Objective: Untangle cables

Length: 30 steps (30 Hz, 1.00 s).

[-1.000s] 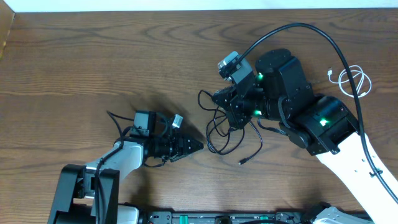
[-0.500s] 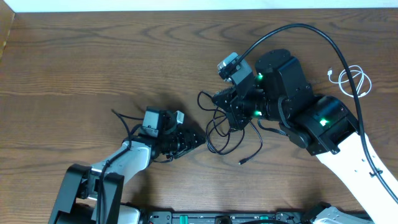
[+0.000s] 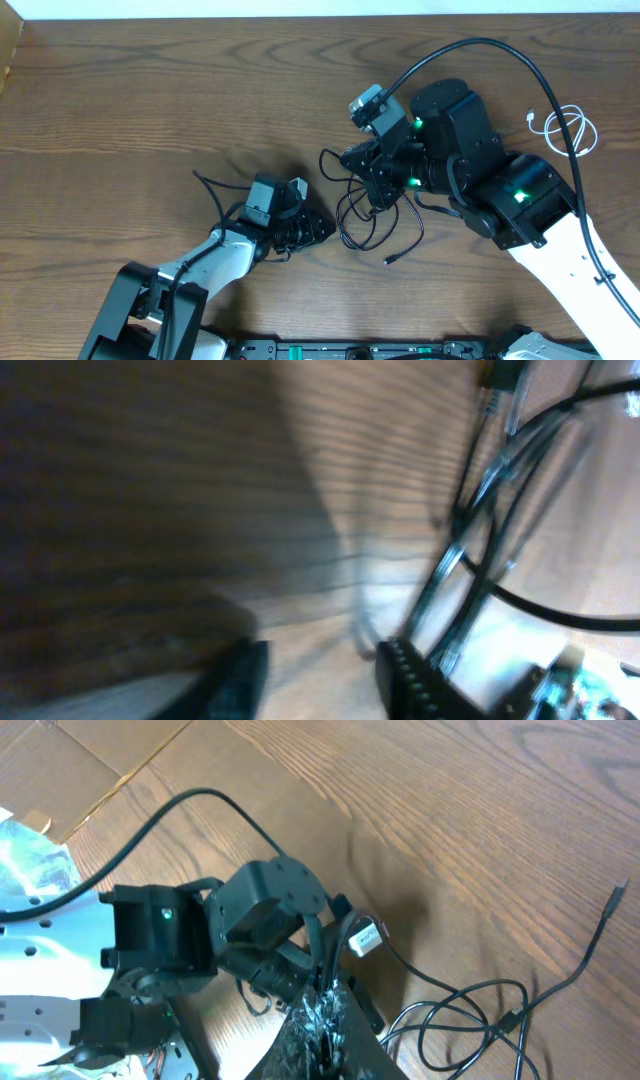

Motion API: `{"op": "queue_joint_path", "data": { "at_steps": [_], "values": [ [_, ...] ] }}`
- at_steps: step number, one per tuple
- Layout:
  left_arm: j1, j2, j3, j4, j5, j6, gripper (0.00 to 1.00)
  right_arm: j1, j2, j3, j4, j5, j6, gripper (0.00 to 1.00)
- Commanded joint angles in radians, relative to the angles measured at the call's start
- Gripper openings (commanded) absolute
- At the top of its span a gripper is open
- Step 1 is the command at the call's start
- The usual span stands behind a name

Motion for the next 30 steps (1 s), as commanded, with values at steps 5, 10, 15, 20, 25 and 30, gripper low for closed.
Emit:
{"op": "queue_joint_path", "data": {
  "at_steps": [5, 10, 15, 20, 25, 30],
  "values": [
    [-0.016, 0.014, -0.027, -0.035, -0.172, 0.0, 0.08, 0.0, -0.005, 0.016, -0.005, -0.01, -0.029, 0.01],
    [-0.016, 0.014, -0.03, -0.119, -0.256, -0.058, 0.16, -0.001, -0.005, 0.016, -0.03, -0.01, -0.054, 0.01],
    [0.015, 0.014, -0.027, 0.015, 0.056, 0.049, 0.47, -0.002, -0.005, 0.016, -0.025, -0.01, -0.056, 0.01],
    [0.014, 0.014, -0.027, 0.171, 0.303, 0.088, 0.54, -0.001, -0.005, 0.016, -0.024, -0.01, -0.055, 0.01],
    [-0.031, 0.014, -0.031, 0.147, 0.124, 0.071, 0.54, -0.001, -0.005, 0.016, -0.025, -0.011, -0.055, 0.01],
    [-0.067, 0.014, -0.031, 0.147, -0.07, 0.002, 0.54, -0.001, -0.005, 0.016, -0.031, -0.011, -0.056, 0.01]
  ]
}}
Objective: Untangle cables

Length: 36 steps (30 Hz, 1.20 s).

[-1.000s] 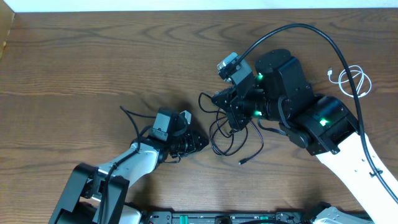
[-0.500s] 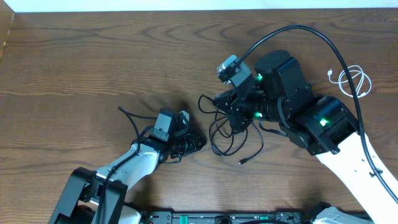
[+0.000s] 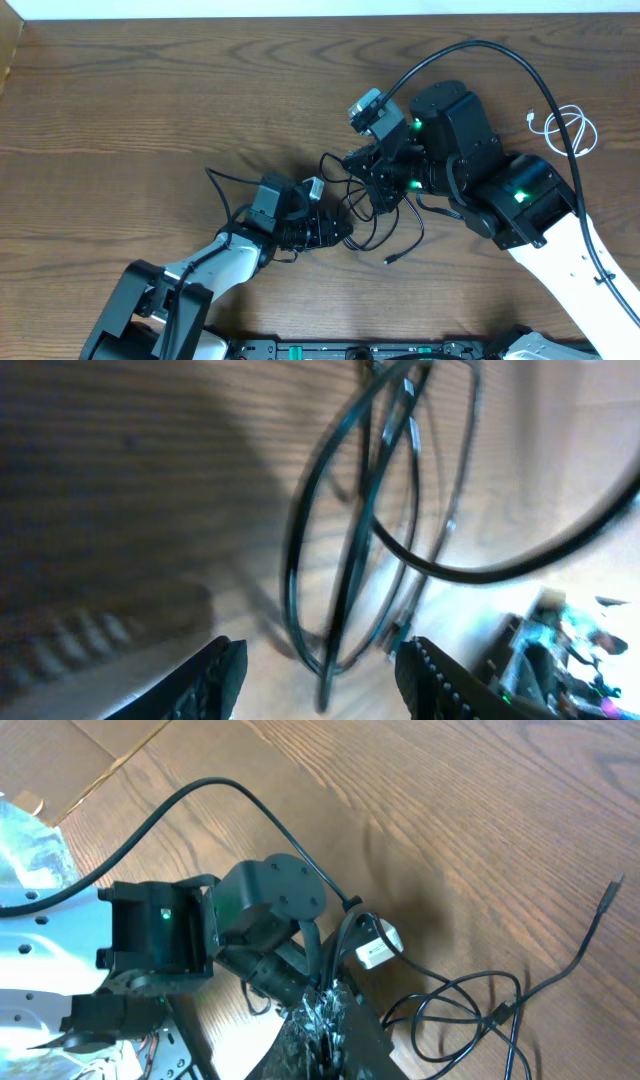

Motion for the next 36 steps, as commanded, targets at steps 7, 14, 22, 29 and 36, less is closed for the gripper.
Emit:
{"op": "queue_joint_path", "data": {
  "at_steps": [7, 14, 22, 29, 36],
  "values": [
    [-0.012, 0.006, -0.01, 0.095, -0.111, -0.051, 0.54, -0.001, -0.005, 0.016, -0.011, -0.01, -0.023, 0.01],
    [-0.014, 0.008, -0.011, 0.129, -0.163, -0.07, 0.52, -0.001, -0.005, 0.016, -0.013, -0.01, -0.023, 0.01],
    [-0.025, 0.008, -0.011, 0.13, -0.211, -0.101, 0.47, 0.0, -0.005, 0.016, -0.012, -0.033, -0.023, 0.01],
    [-0.064, 0.008, -0.011, 0.125, -0.303, -0.127, 0.47, 0.0, -0.005, 0.016, -0.013, -0.034, -0.023, 0.01],
    [-0.084, 0.008, -0.011, 0.124, -0.364, -0.126, 0.46, 0.0, -0.005, 0.016, -0.012, -0.034, -0.023, 0.01]
  ]
}}
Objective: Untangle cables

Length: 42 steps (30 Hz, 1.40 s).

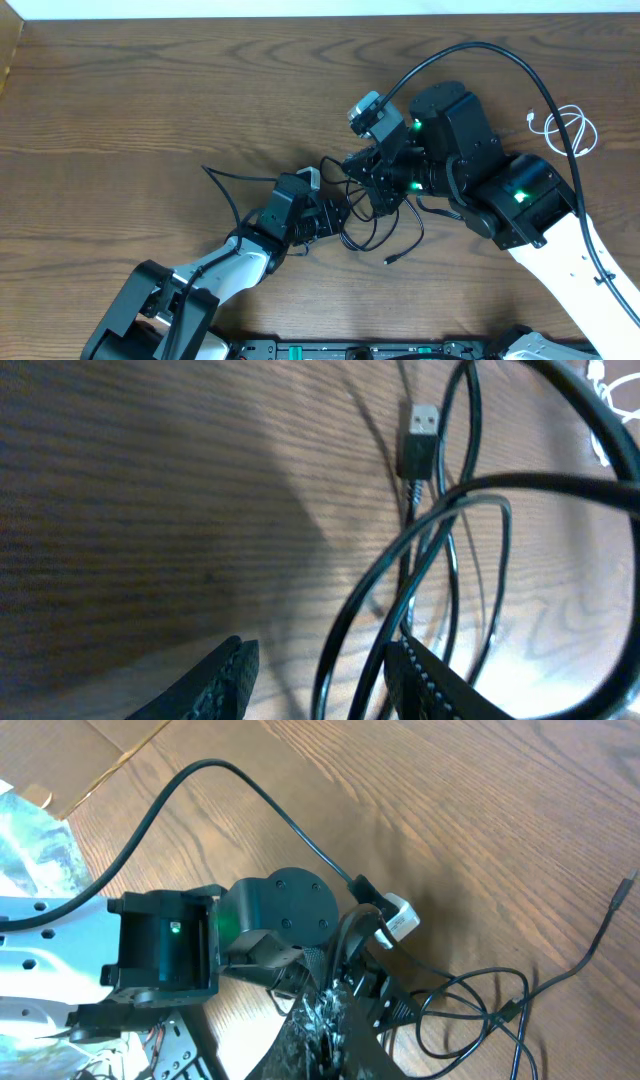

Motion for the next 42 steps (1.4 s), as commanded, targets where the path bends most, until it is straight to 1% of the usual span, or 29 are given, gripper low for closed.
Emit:
{"op": "queue_joint_path", "data": {
  "at_steps": [1, 2, 7, 8, 9, 11, 12, 13, 14, 16, 21, 25, 29, 31, 37, 40, 42],
  "values": [
    [-0.002, 0.007, -0.009, -0.003, -0.055, -0.009, 0.46, 0.0, -0.005, 0.016, -0.001, -0.015, -0.016, 0.01],
    [-0.002, 0.007, -0.009, -0.004, -0.055, -0.009, 0.44, 0.0, -0.005, 0.016, -0.001, -0.015, -0.016, 0.01],
    [-0.002, 0.007, -0.01, -0.034, -0.057, -0.008, 0.42, 0.0, -0.005, 0.016, -0.002, -0.015, -0.016, 0.01],
    [-0.002, 0.007, -0.01, -0.037, -0.058, -0.008, 0.4, 0.0, -0.005, 0.016, -0.002, -0.015, -0.016, 0.01],
    [-0.002, 0.007, -0.011, -0.039, -0.058, -0.008, 0.34, 0.0, -0.005, 0.016, -0.001, -0.015, -0.016, 0.01],
    [-0.002, 0.007, -0.012, -0.046, -0.058, -0.007, 0.27, 0.0, -0.005, 0.016, -0.001, -0.014, -0.016, 0.01],
    [-0.002, 0.007, -0.013, -0.048, -0.058, 0.0, 0.21, 0.0, -0.005, 0.016, -0.001, -0.014, -0.016, 0.01],
    [-0.002, 0.007, -0.015, -0.048, -0.058, 0.009, 0.19, 0.0, -0.005, 0.016, -0.001, -0.014, -0.016, 0.01],
    [-0.002, 0.007, -0.016, -0.051, -0.058, 0.016, 0.13, 0.0, -0.005, 0.016, -0.001, -0.014, -0.016, 0.01],
    [-0.002, 0.007, -0.016, -0.058, -0.06, 0.026, 0.1, 0.0, -0.005, 0.016, -0.001, -0.014, -0.016, 0.01],
    [-0.002, 0.007, -0.016, -0.145, -0.172, 0.02, 0.08, 0.0, -0.005, 0.016, -0.001, -0.013, -0.016, 0.01],
    [-0.002, 0.006, -0.016, -0.253, -0.305, -0.069, 0.07, -0.001, -0.005, 0.016, -0.001, -0.013, -0.017, 0.01],
    [0.022, 0.006, -0.016, -0.294, -0.322, -0.105, 0.08, -0.002, -0.005, 0.016, -0.011, 0.03, -0.02, 0.01],
    [0.045, 0.006, -0.016, -0.314, -0.322, -0.107, 0.07, -0.002, -0.005, 0.016, -0.03, 0.105, -0.02, 0.01],
    [0.134, 0.006, -0.016, -0.404, -0.321, -0.108, 0.07, -0.002, -0.005, 0.016, -0.113, 0.491, -0.019, 0.01],
    [0.177, 0.006, -0.016, -0.443, -0.321, -0.118, 0.08, -0.002, -0.005, 0.016, -0.137, 0.597, -0.02, 0.01],
    [0.208, 0.006, -0.016, -0.468, -0.317, -0.13, 0.07, -0.002, -0.005, 0.016, -0.142, 0.621, -0.02, 0.01]
  ]
}}
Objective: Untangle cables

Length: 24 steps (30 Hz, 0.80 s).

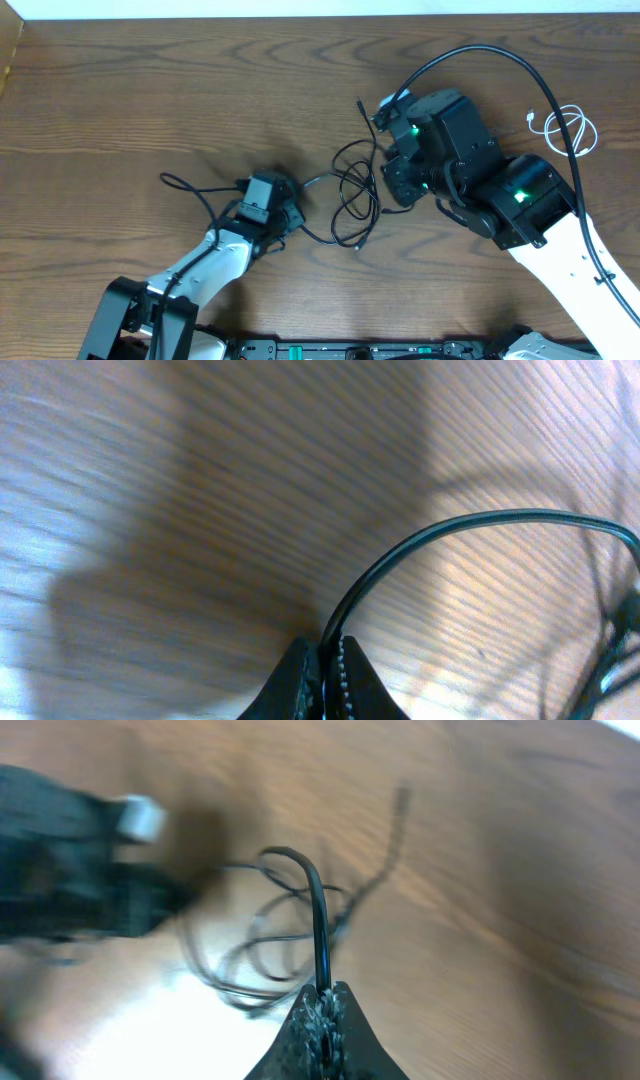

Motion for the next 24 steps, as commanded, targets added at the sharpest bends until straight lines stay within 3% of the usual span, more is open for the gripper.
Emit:
{"op": "queue_joint_path", "data": {
  "at_steps": [1, 5, 8, 10, 16, 24],
  "values": [
    [0.055, 0.064, -0.069, -0.087, -0.064, -0.021, 0.08, -0.002, -0.005, 0.016, -0.003, 0.153, -0.012, 0.01],
    [0.095, 0.064, -0.069, -0.106, 0.054, 0.021, 0.07, -0.001, -0.005, 0.016, -0.003, 0.149, -0.012, 0.01],
    [0.125, 0.064, -0.069, -0.11, 0.282, 0.167, 0.07, -0.001, -0.005, 0.016, -0.003, 0.148, -0.012, 0.01],
    [0.134, 0.064, -0.069, -0.141, 0.354, 0.221, 0.08, -0.001, -0.005, 0.016, -0.001, 0.142, -0.012, 0.01],
    [0.135, 0.064, -0.069, -0.261, 0.356, 0.226, 0.07, -0.001, -0.004, 0.016, 0.015, 0.038, -0.012, 0.01],
    [0.134, 0.064, -0.069, -0.289, 0.349, 0.265, 0.07, 0.002, -0.022, 0.017, 0.072, -0.086, -0.012, 0.01]
  ]
}}
